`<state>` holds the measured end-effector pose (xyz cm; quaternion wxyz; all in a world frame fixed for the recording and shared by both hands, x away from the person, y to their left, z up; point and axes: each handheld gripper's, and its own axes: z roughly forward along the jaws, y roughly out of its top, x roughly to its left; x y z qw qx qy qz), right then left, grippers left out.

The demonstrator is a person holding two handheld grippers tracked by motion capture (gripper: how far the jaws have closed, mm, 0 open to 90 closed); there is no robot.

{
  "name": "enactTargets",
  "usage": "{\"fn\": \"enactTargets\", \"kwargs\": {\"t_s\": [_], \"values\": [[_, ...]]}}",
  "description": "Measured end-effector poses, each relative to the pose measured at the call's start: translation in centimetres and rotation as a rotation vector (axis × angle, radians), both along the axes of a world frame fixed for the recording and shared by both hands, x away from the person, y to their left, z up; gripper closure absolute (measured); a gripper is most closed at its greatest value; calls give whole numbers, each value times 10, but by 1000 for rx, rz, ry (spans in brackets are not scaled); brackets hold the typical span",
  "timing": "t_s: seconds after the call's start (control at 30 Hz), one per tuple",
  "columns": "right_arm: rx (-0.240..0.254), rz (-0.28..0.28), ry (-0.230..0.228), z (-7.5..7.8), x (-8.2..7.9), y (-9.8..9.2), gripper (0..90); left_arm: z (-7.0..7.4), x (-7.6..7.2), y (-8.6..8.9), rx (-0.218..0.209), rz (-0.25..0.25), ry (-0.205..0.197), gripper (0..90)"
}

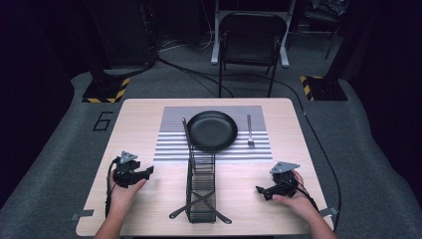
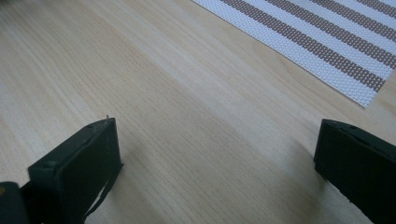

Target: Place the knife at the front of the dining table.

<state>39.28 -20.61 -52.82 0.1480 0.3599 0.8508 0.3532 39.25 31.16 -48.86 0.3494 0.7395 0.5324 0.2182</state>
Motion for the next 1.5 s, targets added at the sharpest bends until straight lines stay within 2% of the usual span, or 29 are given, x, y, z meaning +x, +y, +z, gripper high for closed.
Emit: {"fn": "enactTargets", "kwargs": {"t_s": [0.07,0.1,0.13,0.23,0.33,0.4,0.47,0.7,0.9,1.0,1.17,1.23,1.27,1.5], "values": [[0,0,0,0,0,0,0,3,0,-1,-10,-5,2,378],[0,0,0,0,0,0,0,9,-1,-5,-33,-13,2,389],[0,0,0,0,0,0,0,12,-1,-7,-27,-23,14,395],[0,0,-1,0,0,0,0,14,-2,-12,-15,-33,7,414],[-4,5,-2,0,0,0,0,22,-4,-22,-18,-63,15,414],[-4,5,-2,0,0,0,0,23,-4,-24,-20,-64,7,414],[-4,5,-2,0,0,0,0,28,-4,-30,-44,-77,12,414],[-4,5,-2,0,0,0,0,34,-3,-41,-67,-110,14,438],[-4,4,-2,0,0,0,0,39,-1,-48,-63,-137,16,438],[-4,5,-2,0,0,0,0,46,0,-53,-69,-144,-2,440],[-4,5,-2,0,0,0,0,55,1,-58,-62,-165,-2,454],[-4,5,-2,0,0,0,0,56,1,-57,-65,-177,2,461],[-4,5,-2,0,0,0,0,58,1,-59,-88,-175,-3,466],[-4,5,-2,0,0,0,0,69,0,-65,-80,-198,-17,479]]}}
